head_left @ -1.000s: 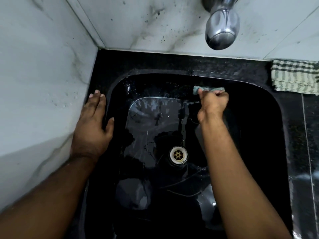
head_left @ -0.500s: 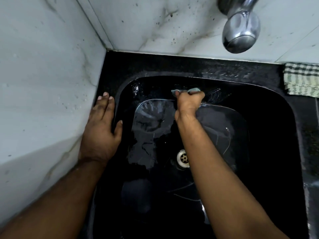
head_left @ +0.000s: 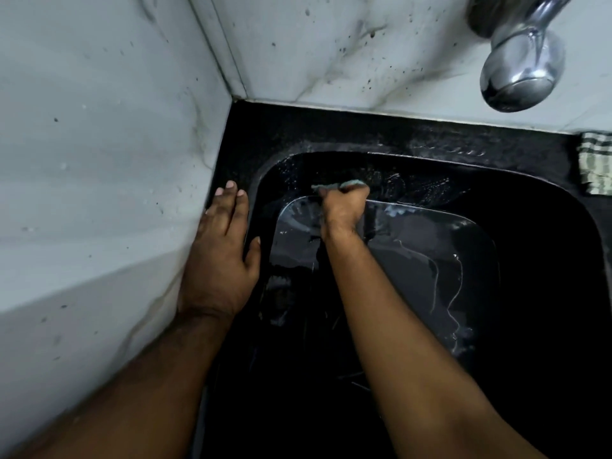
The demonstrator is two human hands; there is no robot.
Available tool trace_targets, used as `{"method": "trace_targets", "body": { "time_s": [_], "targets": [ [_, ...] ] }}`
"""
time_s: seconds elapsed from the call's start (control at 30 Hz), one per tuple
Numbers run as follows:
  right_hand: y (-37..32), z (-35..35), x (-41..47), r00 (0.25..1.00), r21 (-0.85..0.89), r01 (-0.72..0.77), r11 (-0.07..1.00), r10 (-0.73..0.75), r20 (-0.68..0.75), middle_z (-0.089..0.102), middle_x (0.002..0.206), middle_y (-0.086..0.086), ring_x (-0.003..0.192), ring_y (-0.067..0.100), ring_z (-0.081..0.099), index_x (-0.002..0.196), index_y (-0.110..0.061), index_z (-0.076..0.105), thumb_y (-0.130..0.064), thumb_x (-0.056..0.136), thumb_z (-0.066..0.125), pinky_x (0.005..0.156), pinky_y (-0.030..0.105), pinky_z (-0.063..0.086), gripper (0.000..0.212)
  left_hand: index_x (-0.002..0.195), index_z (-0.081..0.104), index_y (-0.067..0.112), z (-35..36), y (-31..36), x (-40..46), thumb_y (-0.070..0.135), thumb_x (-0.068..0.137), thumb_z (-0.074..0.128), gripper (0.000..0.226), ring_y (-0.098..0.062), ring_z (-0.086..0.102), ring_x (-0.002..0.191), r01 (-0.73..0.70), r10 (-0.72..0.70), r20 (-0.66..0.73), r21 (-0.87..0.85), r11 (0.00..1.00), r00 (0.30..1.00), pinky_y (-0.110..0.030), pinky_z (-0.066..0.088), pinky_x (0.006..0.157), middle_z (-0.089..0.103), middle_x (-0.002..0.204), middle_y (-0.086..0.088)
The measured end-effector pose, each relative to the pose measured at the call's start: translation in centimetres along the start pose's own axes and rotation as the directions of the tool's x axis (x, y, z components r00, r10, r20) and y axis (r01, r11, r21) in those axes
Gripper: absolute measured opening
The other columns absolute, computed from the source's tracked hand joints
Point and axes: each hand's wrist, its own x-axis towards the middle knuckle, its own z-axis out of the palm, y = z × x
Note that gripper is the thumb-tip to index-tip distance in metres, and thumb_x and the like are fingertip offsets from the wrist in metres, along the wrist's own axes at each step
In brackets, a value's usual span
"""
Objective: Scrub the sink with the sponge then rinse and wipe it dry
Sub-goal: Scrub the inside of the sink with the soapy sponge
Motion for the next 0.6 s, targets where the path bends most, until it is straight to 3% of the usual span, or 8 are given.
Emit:
{"method": "trace_targets", "body": {
  "time_s": [0.07,0.17,0.23,0.37,0.5,0.6],
  "targets": [
    [-0.8,-0.8,0.3,1.0,0.088,0.023,0.996,-0.024,0.015,0.05,0.087,0.003,0.077,0.02,0.055,0.086,-0.017,0.039,0.017,0.074,0.058,0.08,0.041,0.059,0.041,0.153,0.035,0.003,-0.1,0.1,0.1,0.024,0.089,0.054,0.07,-0.026,0.021,0.151,-0.001,0.001,0.001,-0.004,1.0,1.0,-0.042,0.023,0.122,0.024,0.164,-0.012],
    [-2.3,-2.1,0.7,0.989,0.214,0.141,0.967,-0.146,0.007,0.046,0.081,0.006,0.071,0.02,0.05,0.083,-0.018,0.036,0.025,0.08,0.04,0.069,0.025,0.055,0.043,0.152,0.036,0.003,0.1,-0.4,0.1,0.025,0.089,0.052,0.069,-0.028,0.021,0.151,-0.018,0.018,-0.004,-0.009,1.0,1.0,-0.04,0.021,0.123,0.025,0.163,-0.014],
    [-2.8,-3.5,1.5,0.996,0.207,0.087,0.974,-0.088,-0.007,0.046,0.079,0.004,0.071,0.018,0.05,0.082,-0.018,0.035,0.026,0.081,0.043,0.067,0.022,0.054,0.045,0.15,0.038,0.0,0.2,-0.8,0.1,0.025,0.09,0.051,0.066,-0.031,0.024,0.15,-0.042,0.041,-0.022,-0.017,0.999,0.999,-0.041,0.021,0.123,0.027,0.161,-0.017],
    [-3.6,-8.9,4.9,0.989,0.142,0.079,0.987,-0.06,-0.137,0.05,0.079,0.001,0.068,0.013,0.055,0.082,-0.02,0.035,0.02,0.074,0.061,0.069,0.025,0.055,0.048,0.147,0.041,-0.003,0.4,-0.7,0.0,0.022,0.094,0.046,0.059,-0.033,0.025,0.15,-0.097,0.097,-0.033,-0.025,0.995,0.995,-0.046,0.023,0.122,0.029,0.16,-0.019],
    [-4.0,-12.3,6.9,0.986,0.196,0.091,0.976,-0.06,-0.159,0.047,0.082,0.003,0.066,0.012,0.056,0.082,-0.02,0.035,0.021,0.077,0.051,0.069,0.027,0.057,0.044,0.148,0.041,-0.001,0.5,-0.8,-0.1,0.017,0.097,0.043,0.055,-0.026,0.022,0.152,-0.153,0.153,-0.003,0.007,0.988,0.988,-0.03,0.01,0.123,0.028,0.162,-0.013],
    [-4.2,-14.3,8.0,0.982,0.286,0.021,0.958,0.034,-0.188,0.045,0.084,0.004,0.074,0.021,0.055,0.085,-0.019,0.037,0.017,0.07,0.049,0.079,0.042,0.059,0.041,0.148,0.041,0.0,0.5,-0.5,-0.2,0.014,0.098,0.044,0.052,-0.025,0.022,0.152,-0.16,0.16,0.0,-0.03,0.987,0.987,-0.031,0.012,0.124,0.029,0.162,-0.012]
  ]
}}
